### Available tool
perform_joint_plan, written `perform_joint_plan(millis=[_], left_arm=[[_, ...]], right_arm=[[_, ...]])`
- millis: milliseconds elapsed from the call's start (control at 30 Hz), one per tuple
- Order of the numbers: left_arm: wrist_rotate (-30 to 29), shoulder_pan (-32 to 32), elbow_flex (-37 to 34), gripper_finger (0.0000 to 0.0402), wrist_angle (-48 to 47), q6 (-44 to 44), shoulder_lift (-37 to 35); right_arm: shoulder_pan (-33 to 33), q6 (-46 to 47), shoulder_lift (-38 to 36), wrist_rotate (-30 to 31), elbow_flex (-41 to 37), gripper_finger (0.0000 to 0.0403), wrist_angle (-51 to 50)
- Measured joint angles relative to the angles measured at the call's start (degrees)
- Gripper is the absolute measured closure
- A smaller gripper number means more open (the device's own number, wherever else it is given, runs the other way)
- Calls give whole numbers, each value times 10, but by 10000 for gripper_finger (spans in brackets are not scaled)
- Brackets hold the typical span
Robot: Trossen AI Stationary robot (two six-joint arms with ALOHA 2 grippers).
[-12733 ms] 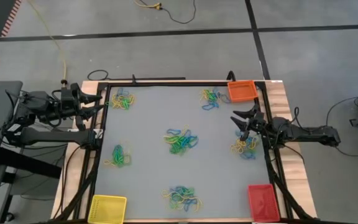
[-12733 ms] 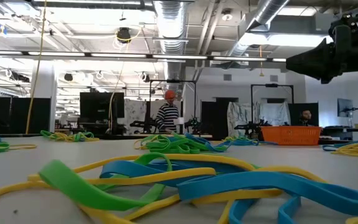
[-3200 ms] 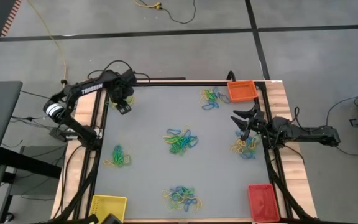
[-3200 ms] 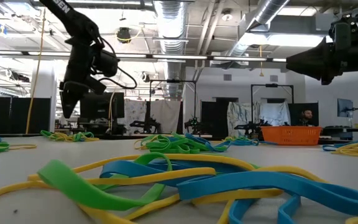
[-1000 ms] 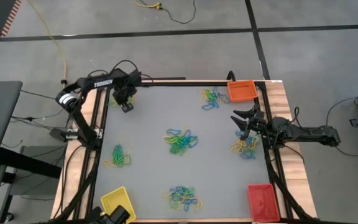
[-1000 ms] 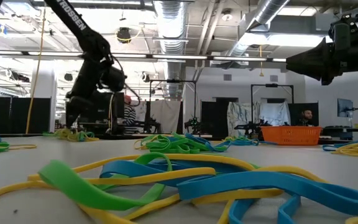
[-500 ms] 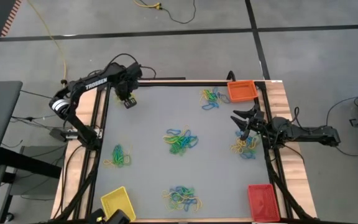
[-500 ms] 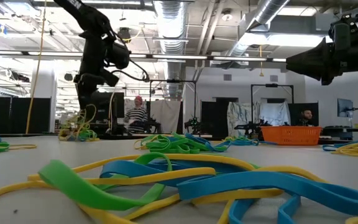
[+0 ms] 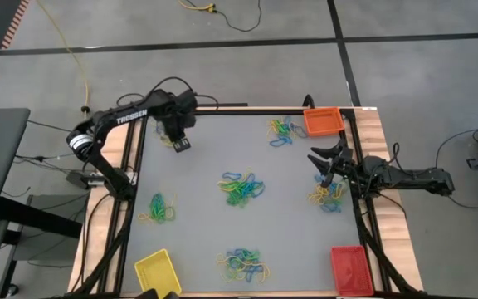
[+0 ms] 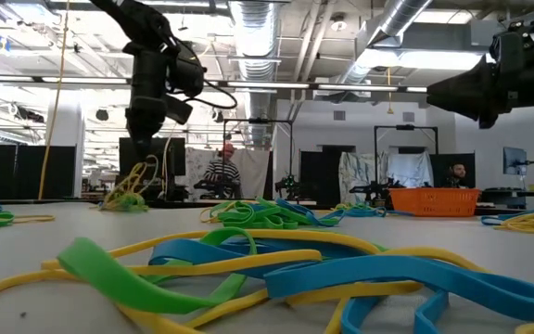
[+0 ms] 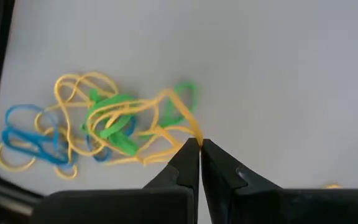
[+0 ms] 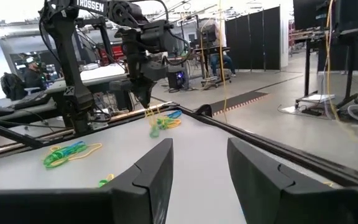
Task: Sort rubber bands into baskets
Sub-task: Put the yellow rubber band into the yellow bin
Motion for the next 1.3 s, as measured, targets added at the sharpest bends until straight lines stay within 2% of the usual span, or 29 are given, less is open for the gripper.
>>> perform_joint_plan(millis=[267, 500, 567, 667, 733, 767, 833, 867, 1033, 1133, 1167, 1300], left_arm=[[-4, -19, 5, 401, 38, -2, 0], [-27, -22, 61, 401, 28, -18, -9], [-87, -23, 86, 401, 2, -25, -15], [-220, -21, 121, 401, -91, -38, -15], [-260, -16, 138, 401, -136, -56, -15], [-236, -12, 144, 401, -153, -61, -16], [-142, -1, 145, 401, -157, -55, -27], [-122, 0, 145, 401, -154, -55, -33], [-178, -8, 146, 401, -148, -77, -35], [-127, -8, 146, 401, -119, -75, -37], [-127, -8, 146, 401, -110, -75, -37], [-242, -15, 144, 401, -147, -79, -32]], right_arm=[[0, 3, 0, -87, -1, 223, -4], [0, 14, 8, -139, -1, 223, -2], [0, 16, 17, -140, -1, 223, 1], [0, 22, 33, -133, -1, 223, 3], [0, 26, 42, -124, -1, 223, 4], [0, 27, 47, -123, -1, 223, 4], [0, 27, 55, -122, -1, 223, 7], [0, 27, 59, -121, -2, 223, 10], [0, 28, 77, -120, -2, 223, 43], [1, 32, 89, -133, -2, 223, 68], [1, 33, 94, -142, -2, 223, 80], [1, 32, 125, -157, -2, 223, 121]])
